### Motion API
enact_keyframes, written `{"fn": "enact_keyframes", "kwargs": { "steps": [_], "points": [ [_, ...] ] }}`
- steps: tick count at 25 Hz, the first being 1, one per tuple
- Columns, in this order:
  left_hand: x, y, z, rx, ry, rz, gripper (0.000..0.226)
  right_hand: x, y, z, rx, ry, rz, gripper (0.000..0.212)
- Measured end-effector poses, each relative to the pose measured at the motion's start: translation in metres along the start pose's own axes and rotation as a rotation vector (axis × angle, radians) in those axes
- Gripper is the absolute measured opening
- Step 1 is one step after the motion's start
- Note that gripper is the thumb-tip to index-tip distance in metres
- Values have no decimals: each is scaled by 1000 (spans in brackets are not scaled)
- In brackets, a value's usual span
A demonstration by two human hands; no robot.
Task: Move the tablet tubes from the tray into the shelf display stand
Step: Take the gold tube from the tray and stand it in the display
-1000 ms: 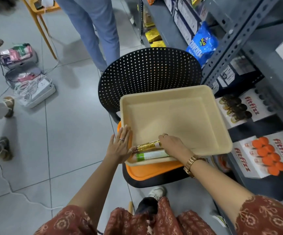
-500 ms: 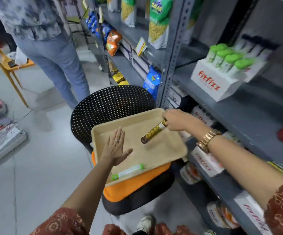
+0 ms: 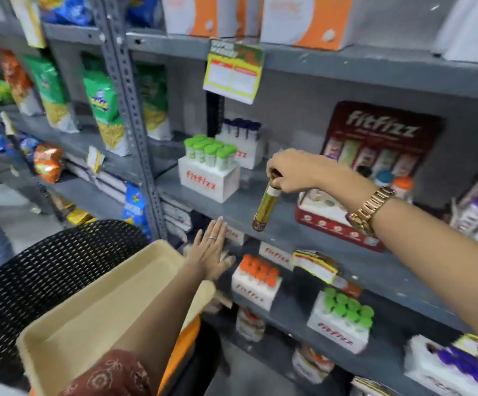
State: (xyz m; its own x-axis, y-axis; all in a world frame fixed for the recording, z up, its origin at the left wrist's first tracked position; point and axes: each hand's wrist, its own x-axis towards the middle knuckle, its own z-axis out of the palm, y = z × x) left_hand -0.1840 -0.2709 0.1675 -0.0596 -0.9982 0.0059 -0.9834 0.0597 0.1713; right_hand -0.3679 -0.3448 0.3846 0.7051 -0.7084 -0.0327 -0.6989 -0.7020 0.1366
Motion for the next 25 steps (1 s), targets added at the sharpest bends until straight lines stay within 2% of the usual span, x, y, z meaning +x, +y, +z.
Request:
{"fn": "enact_keyframes", "kwargs": {
  "steps": [5,9,11,14,17,21,25],
  "points": [
    [55,58,-8,35,7,155,80,-41,55,-11,-3,46,178,23],
    [86,91,-3,25,-27,197,75,-62,77,-9,27,17,286,12],
    [96,101,5,28,-68,201,73,-67,84,-7,58,15,330,14],
    [107,108,17,10,-155,154,69,-70,94,-3,130,50,347,29],
    [115,109,21,-11,-217,120,68,-68,102,-2,223,74,411,23],
    [115,107,22,-15,-213,110,67,-60,110,0,372,95,603,12],
    [114,108,22,-21,-213,108,68,-58,108,-3,481,73,719,30]
  ]
}}
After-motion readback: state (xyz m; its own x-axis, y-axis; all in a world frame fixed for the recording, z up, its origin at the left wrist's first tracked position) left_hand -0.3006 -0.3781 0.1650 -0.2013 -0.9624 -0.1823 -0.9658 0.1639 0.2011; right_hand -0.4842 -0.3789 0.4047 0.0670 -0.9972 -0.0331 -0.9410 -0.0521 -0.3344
